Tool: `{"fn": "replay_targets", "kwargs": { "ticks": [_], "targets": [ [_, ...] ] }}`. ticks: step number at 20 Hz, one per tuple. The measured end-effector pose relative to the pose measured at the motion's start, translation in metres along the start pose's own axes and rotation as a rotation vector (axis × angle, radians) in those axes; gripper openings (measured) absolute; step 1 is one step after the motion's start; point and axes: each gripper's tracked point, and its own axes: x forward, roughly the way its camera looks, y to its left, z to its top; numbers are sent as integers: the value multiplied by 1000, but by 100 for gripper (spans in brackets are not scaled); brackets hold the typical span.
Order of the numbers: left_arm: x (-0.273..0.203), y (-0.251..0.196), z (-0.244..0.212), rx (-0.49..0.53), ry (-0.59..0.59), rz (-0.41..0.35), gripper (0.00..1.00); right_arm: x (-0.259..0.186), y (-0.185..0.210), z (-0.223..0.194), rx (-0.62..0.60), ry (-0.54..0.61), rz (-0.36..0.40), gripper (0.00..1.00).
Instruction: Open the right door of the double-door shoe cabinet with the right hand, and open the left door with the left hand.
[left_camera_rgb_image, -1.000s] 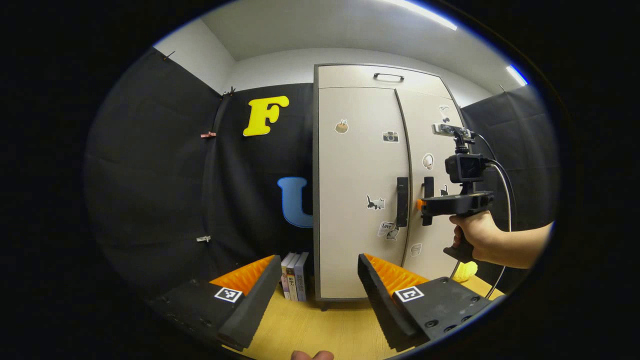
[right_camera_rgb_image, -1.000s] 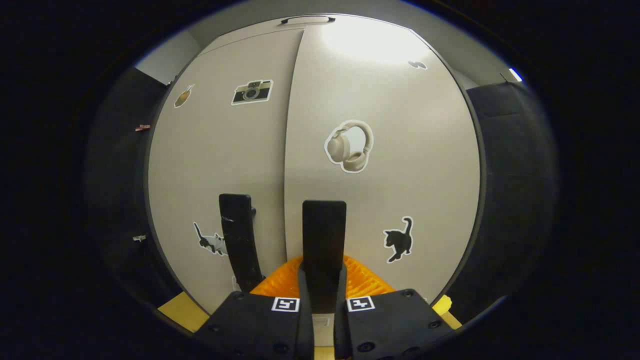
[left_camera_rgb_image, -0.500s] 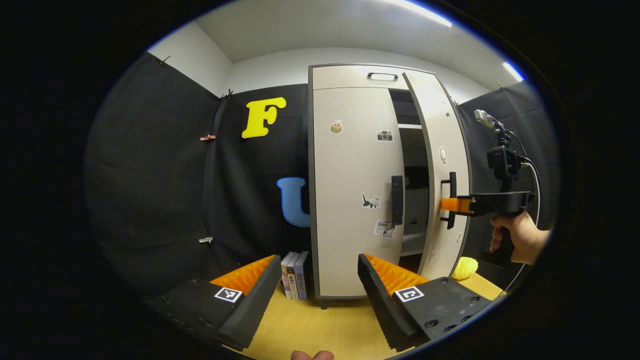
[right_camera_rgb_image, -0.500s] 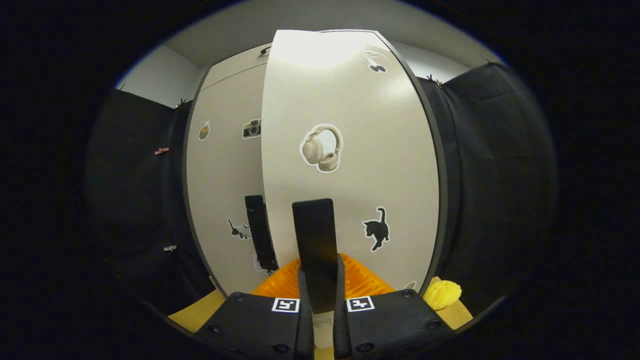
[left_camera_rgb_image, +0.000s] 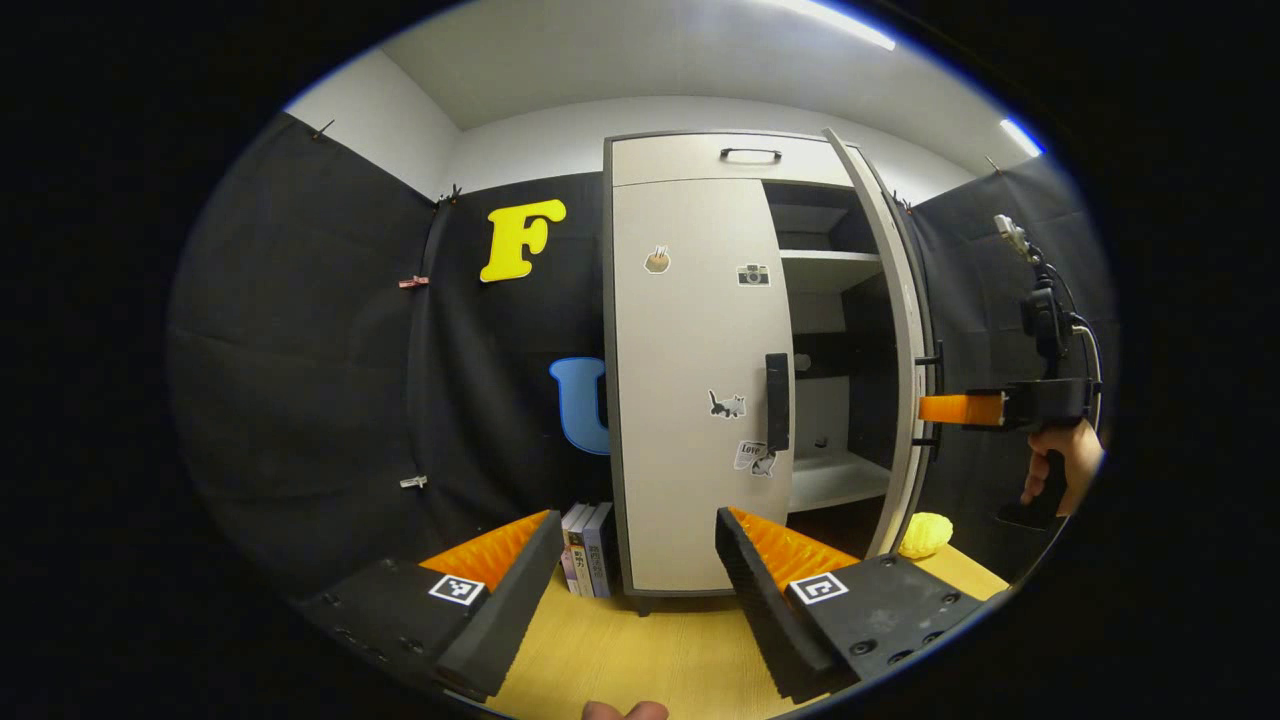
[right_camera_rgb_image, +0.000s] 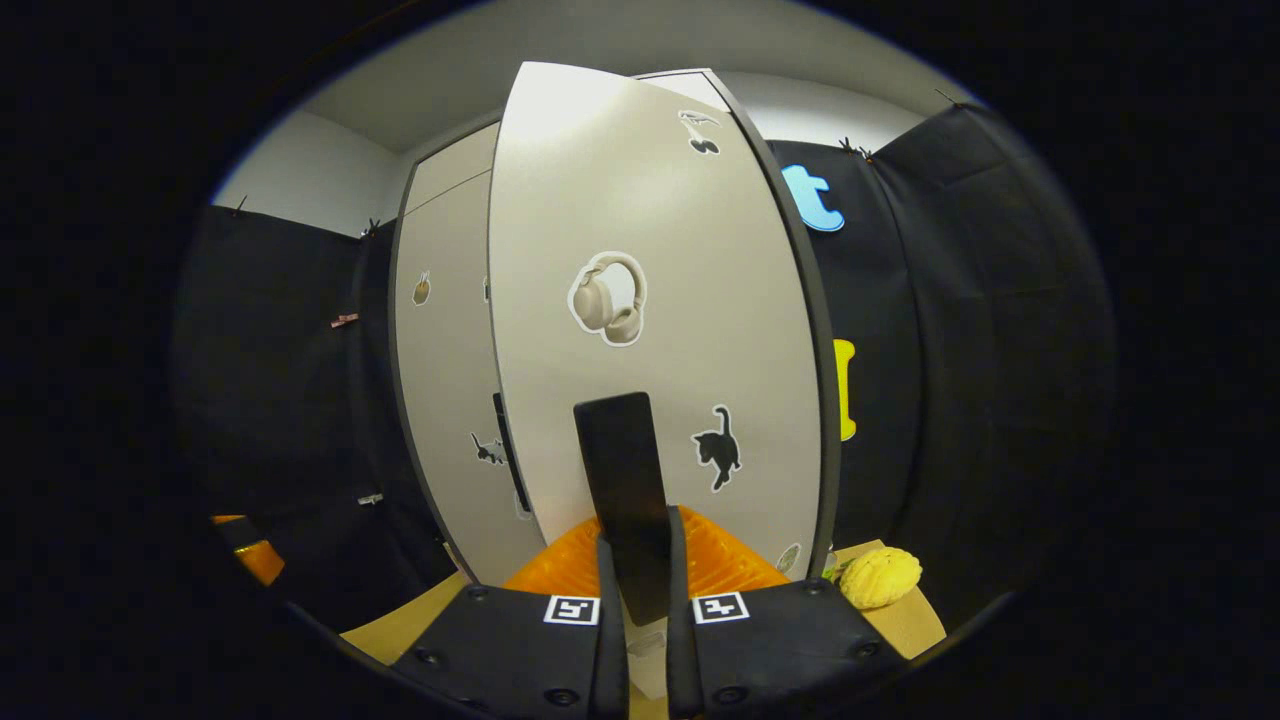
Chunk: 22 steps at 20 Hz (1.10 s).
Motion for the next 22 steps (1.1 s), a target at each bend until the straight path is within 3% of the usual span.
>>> {"fn": "replay_targets", "kwargs": {
  "ticks": [12,18,22],
  "targets": [
    [11,-50,4,7,-3,-66,95,-26,-44,10,-70,-4,-83,18],
    [20,-73,5,14,-8,-107,95,-37,-88,22,-156,-30,-226,23],
    [27,-89,6,15,-9,-136,93,-41,-109,25,-127,-25,-280,23]
  ]
}}
